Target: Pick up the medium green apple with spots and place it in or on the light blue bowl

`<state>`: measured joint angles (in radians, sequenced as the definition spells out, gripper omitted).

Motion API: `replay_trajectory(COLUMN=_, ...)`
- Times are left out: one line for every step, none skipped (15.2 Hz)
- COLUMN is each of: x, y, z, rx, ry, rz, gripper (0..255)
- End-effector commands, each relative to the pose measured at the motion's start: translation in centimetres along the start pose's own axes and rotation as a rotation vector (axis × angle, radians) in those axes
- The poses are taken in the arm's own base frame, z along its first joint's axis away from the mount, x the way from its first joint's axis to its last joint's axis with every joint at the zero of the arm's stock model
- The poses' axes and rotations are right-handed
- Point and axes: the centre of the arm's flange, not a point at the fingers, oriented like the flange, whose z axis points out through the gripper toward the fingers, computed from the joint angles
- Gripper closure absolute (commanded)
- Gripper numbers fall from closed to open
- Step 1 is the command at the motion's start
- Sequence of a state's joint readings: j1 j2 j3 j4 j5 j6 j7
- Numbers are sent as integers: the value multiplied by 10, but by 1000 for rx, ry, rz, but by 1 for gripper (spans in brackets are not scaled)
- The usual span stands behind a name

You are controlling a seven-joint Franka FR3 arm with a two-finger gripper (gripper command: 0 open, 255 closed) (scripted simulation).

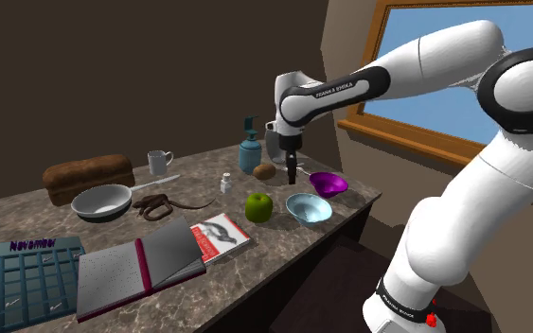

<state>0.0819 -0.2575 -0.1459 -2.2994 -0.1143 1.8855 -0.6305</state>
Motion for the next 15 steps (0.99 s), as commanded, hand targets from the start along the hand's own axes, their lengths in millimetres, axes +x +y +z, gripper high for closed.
replay_trajectory(x=20, y=12, z=10, rx=-11, ry=0, rz=-82, gripper=0)
replay_trajectory(x=30, y=17, z=15, rx=-16, ry=0, rz=-121, gripper=0)
replay_trajectory(x=41, y=21, z=20, rx=-21, ry=0, rz=-160, gripper=0)
replay_trajectory(x=52, y=26, z=25, rx=-26, ry=-1, rz=-199, gripper=0)
replay_trajectory(x=63, y=29, z=30, rx=-31, ry=-1, rz=-238, gripper=0)
replay_trajectory(x=75, y=33, z=35, rx=-37, ry=-1, rz=-277, gripper=0)
replay_trajectory(x=86, y=36, z=40, rx=-42, ry=-1, rz=-316, gripper=0)
replay_trajectory(x=98, y=39, z=45, rx=-47, ry=-1, rz=-355, gripper=0)
replay_trajectory(x=109, y=41, z=50, rx=-52, ry=-1, rz=-394, gripper=0)
replay_trajectory(x=111, y=41, z=51, rx=-53, ry=-1, rz=-402, gripper=0)
replay_trajectory(x=111, y=41, z=56, rx=-53, ry=-1, rz=-402, gripper=0)
replay_trajectory(x=111, y=42, z=62, rx=-53, ry=-1, rz=-402, gripper=0)
replay_trajectory(x=112, y=42, z=67, rx=-53, ry=-1, rz=-402, gripper=0)
replay_trajectory(x=112, y=42, z=72, rx=-53, ry=-1, rz=-402, gripper=0)
replay_trajectory(x=112, y=43, z=78, rx=-53, ry=-1, rz=-402, gripper=0)
